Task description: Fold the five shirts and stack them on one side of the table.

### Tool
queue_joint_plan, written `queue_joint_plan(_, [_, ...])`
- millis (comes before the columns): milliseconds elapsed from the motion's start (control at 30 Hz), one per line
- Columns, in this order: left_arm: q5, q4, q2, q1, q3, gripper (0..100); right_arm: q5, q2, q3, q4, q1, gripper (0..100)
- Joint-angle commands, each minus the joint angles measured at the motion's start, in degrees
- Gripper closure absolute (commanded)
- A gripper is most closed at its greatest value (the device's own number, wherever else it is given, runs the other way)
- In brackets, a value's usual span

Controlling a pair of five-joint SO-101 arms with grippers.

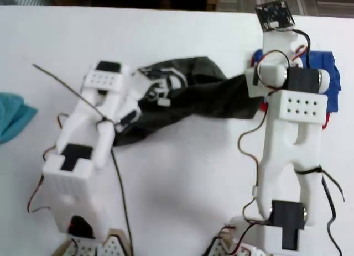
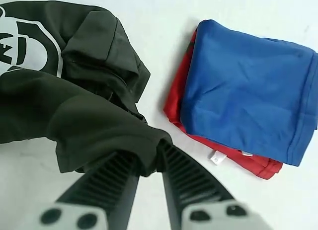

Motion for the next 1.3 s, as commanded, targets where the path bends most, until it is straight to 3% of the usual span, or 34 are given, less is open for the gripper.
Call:
queue_joint_plan(0, [-2.02, -0.62, -3.34, 1.49, 0.04, 81, 0.35, -2.77, -0.35, -0.75, 0.57, 97.7])
queue_joint_plan(200, [-5.54, 0.97, -3.34, 1.41, 0.13, 88, 0.35, -2.77, -0.35, -0.75, 0.57, 97.7])
queue_joint_plan(433, [-10.81, 1.76, -0.70, 0.70, 1.89, 88, 0.35, -2.77, -0.62, -0.84, 0.57, 97.7])
queue_joint_plan(967, [-11.08, -3.60, 7.65, -0.26, 1.27, 89, 0.35, -2.59, -0.44, -0.84, 0.57, 97.7])
queue_joint_plan(1067, [-10.73, -4.66, 7.56, -1.93, 0.13, 97, 0.35, -2.68, -0.44, -0.84, 0.57, 97.7])
queue_joint_plan(1267, [-10.64, -1.76, 7.38, -5.89, -5.14, 97, 0.35, -2.68, -0.44, -0.84, 0.57, 97.7])
